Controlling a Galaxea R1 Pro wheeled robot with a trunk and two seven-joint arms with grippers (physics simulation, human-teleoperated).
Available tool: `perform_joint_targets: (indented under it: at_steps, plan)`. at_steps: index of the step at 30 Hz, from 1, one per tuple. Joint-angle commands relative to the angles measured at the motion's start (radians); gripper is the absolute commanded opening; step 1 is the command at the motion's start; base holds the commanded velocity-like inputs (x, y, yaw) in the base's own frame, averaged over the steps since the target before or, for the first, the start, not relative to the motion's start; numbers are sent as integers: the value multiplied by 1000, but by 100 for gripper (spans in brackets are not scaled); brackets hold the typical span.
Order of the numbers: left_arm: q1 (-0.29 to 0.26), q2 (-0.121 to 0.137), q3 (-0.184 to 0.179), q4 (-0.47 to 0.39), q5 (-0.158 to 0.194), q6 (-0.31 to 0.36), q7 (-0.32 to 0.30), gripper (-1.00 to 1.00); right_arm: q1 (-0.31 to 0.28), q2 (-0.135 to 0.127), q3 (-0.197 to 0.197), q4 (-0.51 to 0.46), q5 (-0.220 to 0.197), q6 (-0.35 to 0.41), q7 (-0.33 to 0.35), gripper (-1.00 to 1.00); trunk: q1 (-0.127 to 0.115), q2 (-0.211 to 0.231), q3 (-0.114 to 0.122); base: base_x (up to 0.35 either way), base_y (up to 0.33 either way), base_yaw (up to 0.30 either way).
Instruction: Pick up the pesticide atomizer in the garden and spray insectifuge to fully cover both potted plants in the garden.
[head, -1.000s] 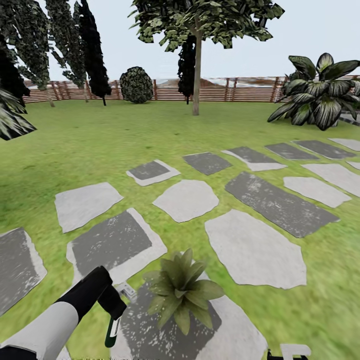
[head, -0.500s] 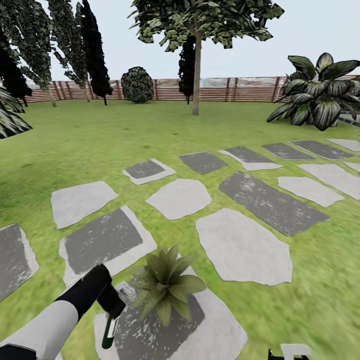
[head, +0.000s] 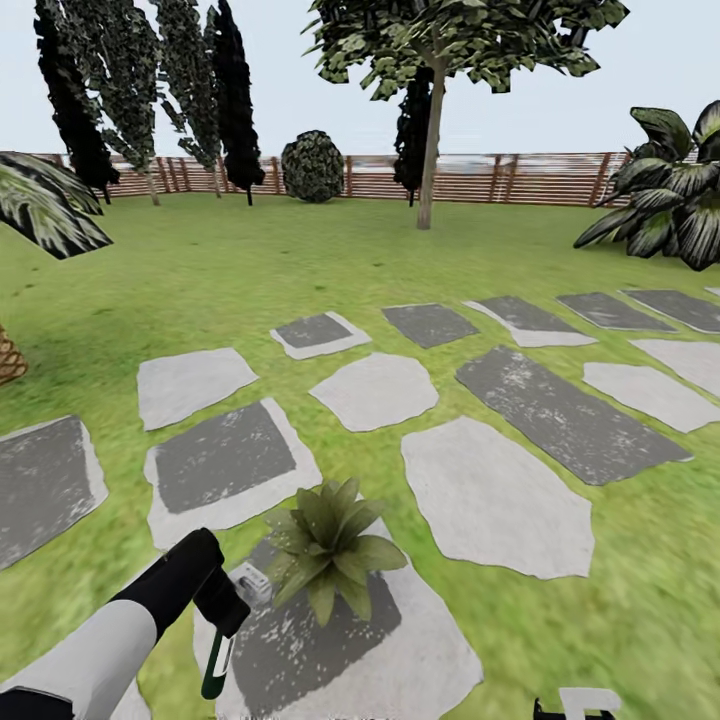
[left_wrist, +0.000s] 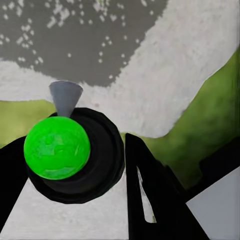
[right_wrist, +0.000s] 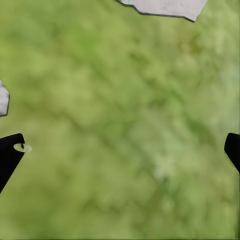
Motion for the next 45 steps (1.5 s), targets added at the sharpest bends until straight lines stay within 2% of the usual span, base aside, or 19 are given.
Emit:
perform_joint_targets:
  at_steps: [1, 3, 5, 13, 24, 32, 38, 45]
  plan:
    - [-2, 0, -3, -2, -10, 13, -9, -100, 0, 0, 0, 0, 10, 0, -6, 100, 0, 0, -1, -153, -219, 210]
    - [-7, -2, -5, -6, -11, 68, -9, -100, 0, 0, 0, 0, 10, 0, -6, 100, 0, 0, -1, -225, -125, 81]
    - [-38, -5, -10, -10, -14, 106, -10, -100, 0, 0, 0, 0, 10, 0, -6, 100, 0, 0, -1, -67, -27, 16]
    - [-94, -9, -12, -6, -10, 115, -11, -100, 0, 0, 0, 0, 10, 0, -6, 100, 0, 0, -1, -7, -3, 165]
    - [-86, -10, -13, 4, -11, 114, -11, -100, 0, -9, 0, 2, 10, 0, -8, 100, 0, 0, -1, 124, -141, 68]
    - [-86, -9, -13, 4, -13, 114, -11, -100, 0, -6, 0, 0, 10, 0, -7, 100, 0, 0, -1, -129, -256, 1]
    - [-86, -9, -14, 4, -12, 114, -11, -100, 0, -2, 0, 1, 10, 0, -7, 100, 0, 0, -1, -151, -247, 231]
    - [-85, -9, -14, 4, -12, 115, -11, -100, 0, -2, 0, 0, 10, 0, -7, 100, 0, 0, -1, 97, -265, 163]
